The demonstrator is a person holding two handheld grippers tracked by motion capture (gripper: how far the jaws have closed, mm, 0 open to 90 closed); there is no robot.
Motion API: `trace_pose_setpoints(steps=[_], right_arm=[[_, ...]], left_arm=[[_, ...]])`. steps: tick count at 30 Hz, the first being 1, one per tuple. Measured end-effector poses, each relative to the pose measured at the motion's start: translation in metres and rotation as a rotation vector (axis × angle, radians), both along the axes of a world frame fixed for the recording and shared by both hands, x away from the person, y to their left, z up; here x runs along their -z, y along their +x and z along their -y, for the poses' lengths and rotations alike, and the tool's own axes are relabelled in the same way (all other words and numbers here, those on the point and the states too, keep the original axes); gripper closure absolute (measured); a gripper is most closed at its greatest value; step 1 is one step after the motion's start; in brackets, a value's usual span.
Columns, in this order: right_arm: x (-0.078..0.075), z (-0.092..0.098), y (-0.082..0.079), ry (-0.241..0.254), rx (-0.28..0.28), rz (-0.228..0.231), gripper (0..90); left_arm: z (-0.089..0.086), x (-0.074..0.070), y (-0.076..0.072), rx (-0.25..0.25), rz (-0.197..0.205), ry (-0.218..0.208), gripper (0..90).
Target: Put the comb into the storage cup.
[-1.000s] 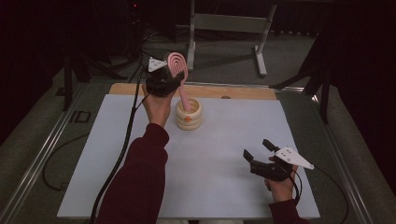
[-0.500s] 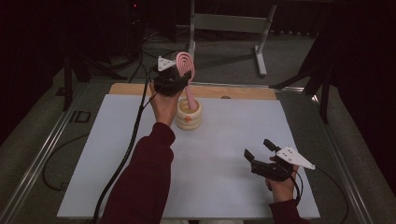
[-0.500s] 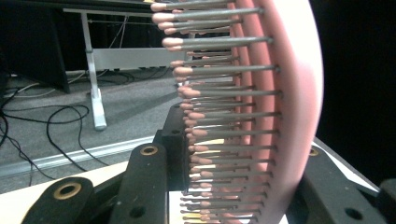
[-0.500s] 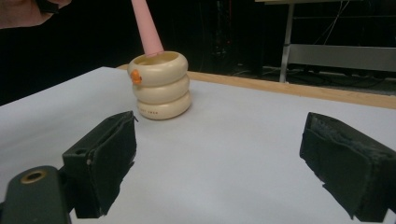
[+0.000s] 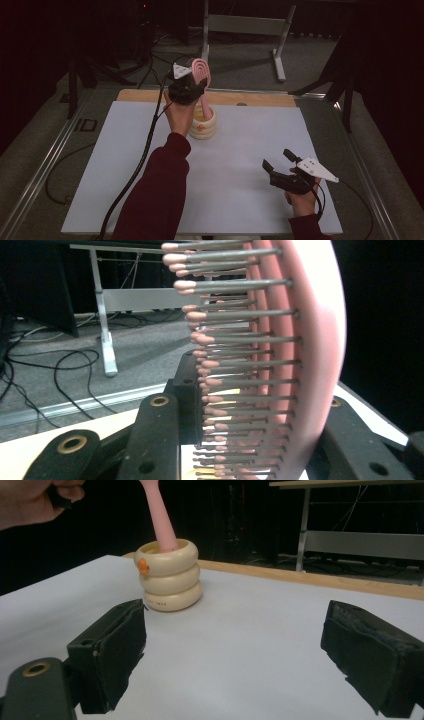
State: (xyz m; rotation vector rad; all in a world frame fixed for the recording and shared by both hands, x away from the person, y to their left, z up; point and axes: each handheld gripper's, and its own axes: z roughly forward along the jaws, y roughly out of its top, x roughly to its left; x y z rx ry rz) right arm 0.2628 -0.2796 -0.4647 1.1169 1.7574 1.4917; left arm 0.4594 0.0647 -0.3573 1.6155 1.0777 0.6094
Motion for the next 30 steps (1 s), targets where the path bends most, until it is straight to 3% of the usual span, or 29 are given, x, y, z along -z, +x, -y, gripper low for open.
trace_pose_setpoints(steps=[30], right_arm=[[0.001, 0.001, 0.0, 0.0, 0.011, 0.002, 11.0]], left_arm=[[0.008, 0.022, 0.002, -0.008, -0.033, 0.008, 64.2]])
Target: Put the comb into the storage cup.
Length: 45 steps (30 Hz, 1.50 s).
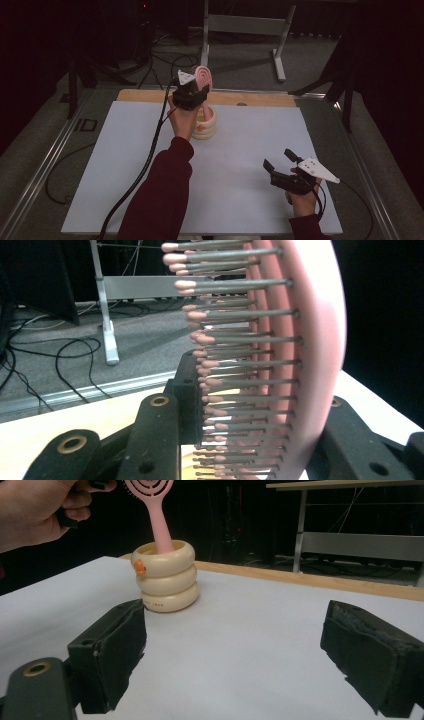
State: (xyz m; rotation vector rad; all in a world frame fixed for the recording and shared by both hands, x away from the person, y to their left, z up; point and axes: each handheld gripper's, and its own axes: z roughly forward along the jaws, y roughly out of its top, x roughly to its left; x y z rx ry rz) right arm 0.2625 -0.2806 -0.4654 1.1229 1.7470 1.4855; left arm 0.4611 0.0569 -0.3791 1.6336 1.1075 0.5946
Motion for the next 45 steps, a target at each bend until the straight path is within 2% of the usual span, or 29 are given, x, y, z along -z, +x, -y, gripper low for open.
trace_pose_setpoints(steps=[10, 28, 45], right_arm=[[0.001, 0.0, 0.0, -0.004, -0.003, -0.003, 11.1], [0.0, 0.0, 0.0, -0.005, 0.005, 0.0, 11.2], [0.0, 0.0, 0.0, -0.006, 0.004, 0.0, 11.3]], left_arm=[[-0.005, 0.007, 0.001, -0.013, -0.02, -0.005, 64.2], [0.004, 0.017, 0.0, -0.004, -0.038, -0.006, 64.2], [0.002, 0.025, 0.002, -0.008, -0.069, -0.007, 64.2]])
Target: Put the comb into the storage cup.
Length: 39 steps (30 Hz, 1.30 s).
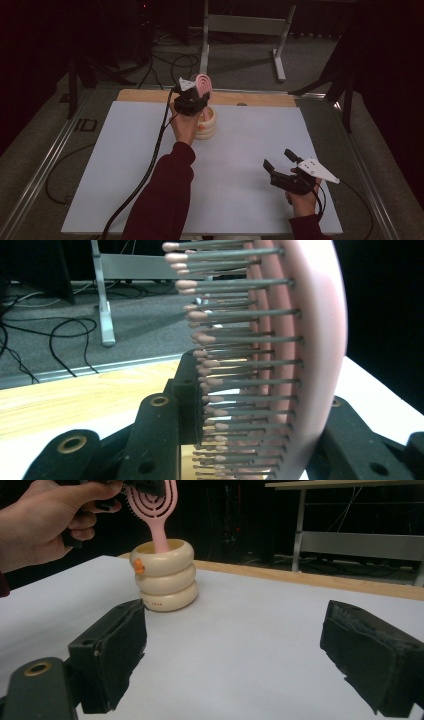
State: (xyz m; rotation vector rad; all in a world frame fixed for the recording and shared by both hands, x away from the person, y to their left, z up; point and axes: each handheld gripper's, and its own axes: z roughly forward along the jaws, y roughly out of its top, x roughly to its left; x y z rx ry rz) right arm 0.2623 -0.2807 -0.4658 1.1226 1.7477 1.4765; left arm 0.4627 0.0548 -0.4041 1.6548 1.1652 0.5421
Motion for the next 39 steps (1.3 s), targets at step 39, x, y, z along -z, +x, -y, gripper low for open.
trace_pose_setpoints(steps=[39], right_arm=[[0.003, -0.003, 0.001, -0.013, -0.011, -0.019, 11.3]], left_arm=[[-0.002, 0.01, 0.001, -0.009, -0.024, 0.025, 64.1]])
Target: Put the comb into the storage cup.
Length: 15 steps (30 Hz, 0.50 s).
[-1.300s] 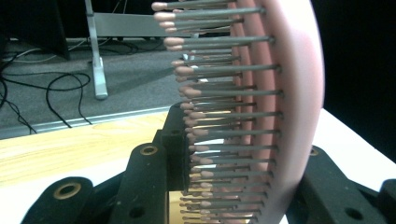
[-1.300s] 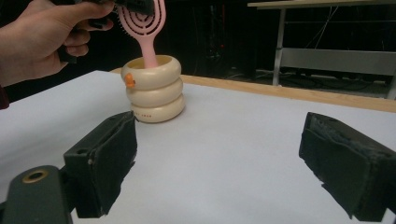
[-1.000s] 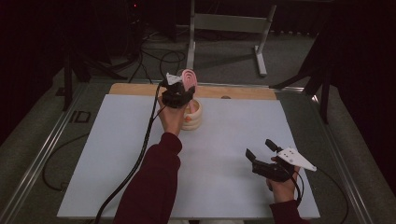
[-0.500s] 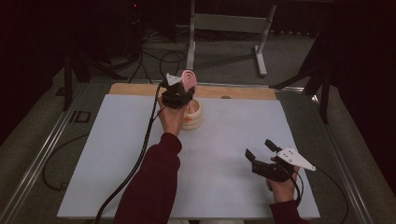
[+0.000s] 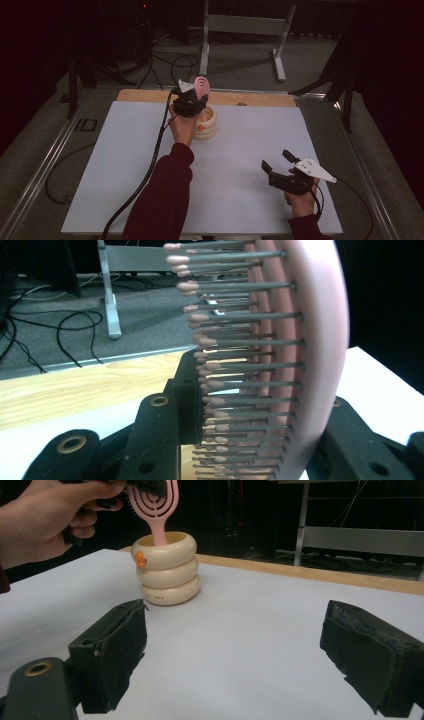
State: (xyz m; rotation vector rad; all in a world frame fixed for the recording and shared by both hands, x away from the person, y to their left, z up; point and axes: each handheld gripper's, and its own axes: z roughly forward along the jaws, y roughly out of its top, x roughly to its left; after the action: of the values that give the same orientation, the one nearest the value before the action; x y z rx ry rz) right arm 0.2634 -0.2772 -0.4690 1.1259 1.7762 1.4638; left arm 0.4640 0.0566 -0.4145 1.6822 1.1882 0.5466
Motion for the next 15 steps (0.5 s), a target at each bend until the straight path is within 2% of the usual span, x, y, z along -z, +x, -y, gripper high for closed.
trace_pose_setpoints(steps=[6, 7, 9, 15], right_arm=[[0.0, 0.0, 0.0, 0.001, 0.001, 0.001, 11.4], [0.0, 0.0, 0.0, 0.001, 0.001, 0.001, 11.3], [0.001, 0.0, 0.001, 0.002, 0.0, 0.001, 11.4], [0.001, 0.0, 0.001, -0.002, 0.001, -0.003, 11.3]], left_arm=[[-0.003, 0.009, 0.0, -0.008, -0.019, -0.028, 64.0], [-0.005, 0.012, 0.001, -0.013, -0.028, -0.049, 64.0], [-0.006, 0.013, 0.0, -0.016, -0.031, -0.057, 64.1], [-0.005, 0.015, 0.0, -0.011, -0.031, -0.056, 64.1]])
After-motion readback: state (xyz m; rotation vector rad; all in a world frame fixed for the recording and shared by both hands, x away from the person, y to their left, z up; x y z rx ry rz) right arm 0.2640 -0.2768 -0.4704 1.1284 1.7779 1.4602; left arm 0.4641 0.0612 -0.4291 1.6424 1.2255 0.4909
